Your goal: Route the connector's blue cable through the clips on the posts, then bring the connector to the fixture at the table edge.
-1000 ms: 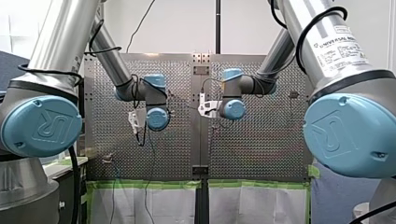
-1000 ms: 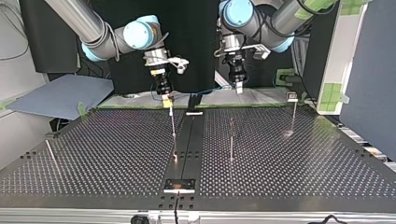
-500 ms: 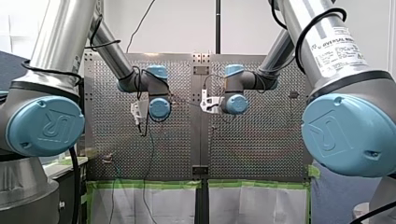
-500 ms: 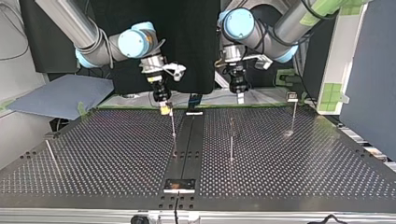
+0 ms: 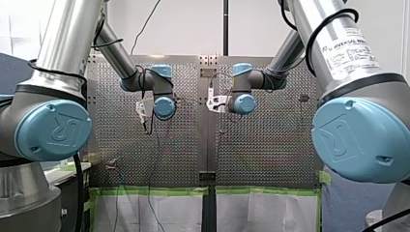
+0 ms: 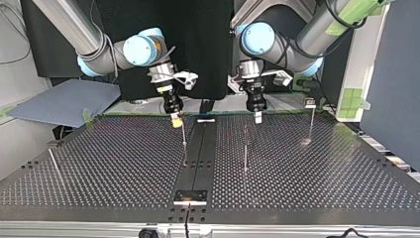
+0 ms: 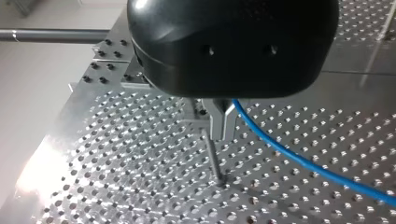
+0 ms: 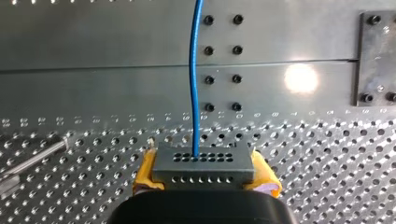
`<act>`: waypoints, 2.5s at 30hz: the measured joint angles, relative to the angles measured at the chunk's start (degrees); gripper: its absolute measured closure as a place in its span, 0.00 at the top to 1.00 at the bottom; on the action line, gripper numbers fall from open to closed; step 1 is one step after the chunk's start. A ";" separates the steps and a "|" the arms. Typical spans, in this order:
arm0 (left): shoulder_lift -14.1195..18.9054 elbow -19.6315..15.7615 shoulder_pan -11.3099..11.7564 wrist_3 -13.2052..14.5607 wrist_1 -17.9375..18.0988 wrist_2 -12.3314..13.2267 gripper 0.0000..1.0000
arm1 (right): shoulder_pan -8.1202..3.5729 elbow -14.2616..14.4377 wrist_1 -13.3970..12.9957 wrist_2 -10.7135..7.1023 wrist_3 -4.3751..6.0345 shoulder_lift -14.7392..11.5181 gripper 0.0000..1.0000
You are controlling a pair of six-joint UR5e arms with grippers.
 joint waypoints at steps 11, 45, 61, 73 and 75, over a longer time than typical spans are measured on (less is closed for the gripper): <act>-0.05 2.22 2.61 -0.56 -1.19 3.32 0.02 | -0.21 -0.93 0.01 -0.31 0.53 0.01 0.00; -2.50 6.33 8.91 -2.21 -2.45 11.49 0.02 | -1.05 -2.07 -0.10 0.23 0.97 0.10 0.00; -3.07 8.47 11.31 -3.46 -3.13 14.22 0.02 | -2.63 -2.80 -0.41 1.99 1.17 0.15 0.00; -3.06 8.43 12.16 -3.36 -3.86 17.15 0.40 | -3.29 -2.82 -0.17 1.77 1.17 0.18 0.00; -3.05 8.42 12.04 -3.06 -4.27 17.33 0.45 | -3.29 -2.82 -0.07 1.72 1.17 0.18 0.00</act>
